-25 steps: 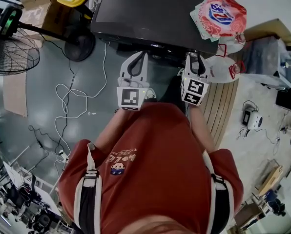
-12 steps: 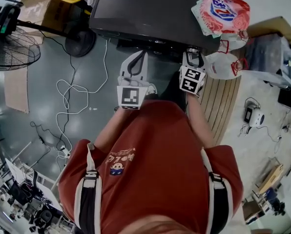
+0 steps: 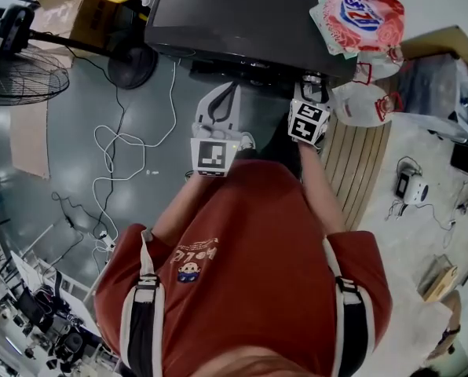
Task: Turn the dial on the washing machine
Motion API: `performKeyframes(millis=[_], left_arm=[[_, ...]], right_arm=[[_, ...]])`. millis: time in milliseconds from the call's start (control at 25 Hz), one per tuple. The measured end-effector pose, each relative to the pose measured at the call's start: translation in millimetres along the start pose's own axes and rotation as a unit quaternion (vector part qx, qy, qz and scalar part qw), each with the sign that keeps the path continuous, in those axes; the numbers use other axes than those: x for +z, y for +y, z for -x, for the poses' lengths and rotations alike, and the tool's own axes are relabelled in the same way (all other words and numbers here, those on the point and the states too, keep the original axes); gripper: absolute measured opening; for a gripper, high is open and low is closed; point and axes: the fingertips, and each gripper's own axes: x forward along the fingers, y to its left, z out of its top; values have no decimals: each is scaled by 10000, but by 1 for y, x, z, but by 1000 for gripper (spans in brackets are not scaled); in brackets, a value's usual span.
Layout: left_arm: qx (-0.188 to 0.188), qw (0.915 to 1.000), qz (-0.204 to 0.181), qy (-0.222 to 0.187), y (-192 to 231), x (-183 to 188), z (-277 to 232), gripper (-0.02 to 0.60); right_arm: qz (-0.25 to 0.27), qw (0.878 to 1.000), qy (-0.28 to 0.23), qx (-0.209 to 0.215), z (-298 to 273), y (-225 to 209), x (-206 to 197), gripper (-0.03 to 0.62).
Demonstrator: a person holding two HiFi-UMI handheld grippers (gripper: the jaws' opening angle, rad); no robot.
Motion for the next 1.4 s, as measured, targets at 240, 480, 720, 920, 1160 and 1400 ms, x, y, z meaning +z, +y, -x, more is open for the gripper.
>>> performKeyframes(millis=[240, 480, 720, 920, 1160, 1400], left_arm=[[-28, 10000, -41, 28, -4, -2, 1, 11], [-35, 10000, -50, 41, -4, -2, 2, 11], [-46, 10000, -45, 32, -6, -1, 3, 11], [-20, 10000, -51, 31, -4, -1, 5, 11], [-66, 10000, -51, -23, -9, 3, 4, 11], [-64, 10000, -69, -14, -9, 3, 7, 11]], right_arm=[[-91, 9999, -28, -61, -1, -1, -2, 281], [-209, 9998, -31, 2, 0, -1, -1, 281], [-287, 9996, -35, 61, 0, -3, -1, 279], [-1008, 9940, -140, 390, -1, -5, -3, 279], [-1630, 9842, -172, 674, -1, -8, -5, 278], [-1658, 9837, -185, 672, 0, -6, -5, 279]])
